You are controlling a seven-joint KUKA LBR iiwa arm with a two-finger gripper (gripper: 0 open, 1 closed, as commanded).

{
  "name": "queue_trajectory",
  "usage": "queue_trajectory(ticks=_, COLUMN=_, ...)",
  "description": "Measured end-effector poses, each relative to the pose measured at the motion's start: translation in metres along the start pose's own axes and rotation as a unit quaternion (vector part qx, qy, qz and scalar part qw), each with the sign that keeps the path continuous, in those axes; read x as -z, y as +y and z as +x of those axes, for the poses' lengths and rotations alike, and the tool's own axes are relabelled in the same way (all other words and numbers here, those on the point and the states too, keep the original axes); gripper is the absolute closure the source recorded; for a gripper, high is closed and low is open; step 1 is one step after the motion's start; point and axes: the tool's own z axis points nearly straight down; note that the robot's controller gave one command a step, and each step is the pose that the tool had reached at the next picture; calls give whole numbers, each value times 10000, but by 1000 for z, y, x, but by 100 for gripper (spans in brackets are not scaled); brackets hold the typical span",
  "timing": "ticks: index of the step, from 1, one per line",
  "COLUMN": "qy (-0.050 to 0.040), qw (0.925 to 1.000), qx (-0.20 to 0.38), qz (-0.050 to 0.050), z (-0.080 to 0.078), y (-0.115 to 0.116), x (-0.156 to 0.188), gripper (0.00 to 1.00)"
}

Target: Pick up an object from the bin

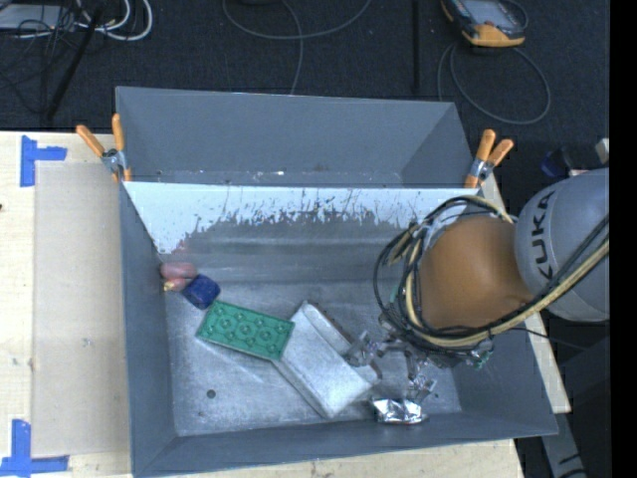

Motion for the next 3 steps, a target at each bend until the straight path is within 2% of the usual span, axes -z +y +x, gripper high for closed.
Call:
queue_trajectory(ticks=1, qy=-26, qw=10000, qx=-4, qz=19, z=-2, y=-1, x=2, gripper=100)
queue_trajectory(ticks=2, qy=-11, qw=9847, qx=1745, qz=12, z=27, y=-59, x=44, gripper=100)
queue_trajectory(ticks=3, qy=-11, qw=9848, qx=1737, qz=-13, z=26, y=-57, x=43, gripper=0)
